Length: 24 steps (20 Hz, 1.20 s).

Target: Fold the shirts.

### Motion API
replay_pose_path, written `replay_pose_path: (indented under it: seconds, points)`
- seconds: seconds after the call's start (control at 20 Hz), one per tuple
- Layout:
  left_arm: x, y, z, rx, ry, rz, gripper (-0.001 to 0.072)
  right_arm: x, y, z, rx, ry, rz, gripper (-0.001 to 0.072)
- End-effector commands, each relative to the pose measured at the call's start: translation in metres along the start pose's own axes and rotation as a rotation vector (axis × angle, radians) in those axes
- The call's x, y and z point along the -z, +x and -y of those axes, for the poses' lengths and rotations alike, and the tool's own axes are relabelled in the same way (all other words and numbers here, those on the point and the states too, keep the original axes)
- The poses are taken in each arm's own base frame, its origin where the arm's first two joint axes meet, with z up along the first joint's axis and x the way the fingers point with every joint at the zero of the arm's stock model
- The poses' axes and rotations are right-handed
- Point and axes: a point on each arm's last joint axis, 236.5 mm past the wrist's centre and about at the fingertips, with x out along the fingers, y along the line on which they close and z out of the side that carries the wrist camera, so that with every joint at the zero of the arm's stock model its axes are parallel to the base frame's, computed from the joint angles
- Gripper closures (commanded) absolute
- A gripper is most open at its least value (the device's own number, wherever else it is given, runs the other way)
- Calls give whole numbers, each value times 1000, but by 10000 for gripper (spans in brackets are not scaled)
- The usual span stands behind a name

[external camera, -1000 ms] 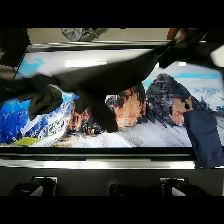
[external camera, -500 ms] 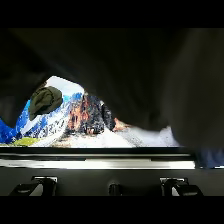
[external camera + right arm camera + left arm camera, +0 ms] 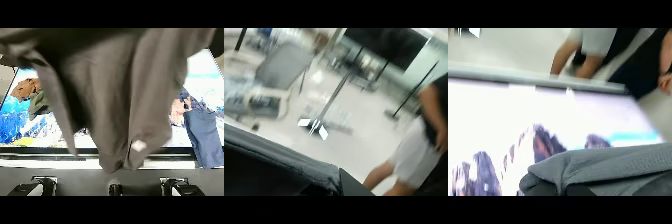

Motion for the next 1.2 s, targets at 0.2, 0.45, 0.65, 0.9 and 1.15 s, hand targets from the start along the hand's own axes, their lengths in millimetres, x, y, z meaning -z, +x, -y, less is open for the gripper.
replay_pose_path:
  seconds: [0.2, 0.45, 0.65, 0.9, 1.15]
  points:
    - [175, 193, -149, -84, -276, -469, 675, 250, 199, -129, -234, 253, -477, 669]
    - [238, 241, -170, -45, -433, -594, 675, 326, 206, -225, -428, 586, -699, 668]
    - [203, 231, -166, -12, -403, -573, 103, 305, 197, -210, -431, 603, -674, 202]
    - [185, 144, -229, -234, -281, -739, 112, 296, 109, -122, -468, 444, -776, 102]
    - [306, 104, -236, -273, -388, -1037, 114, 359, -1, -141, -743, 506, -1147, 91]
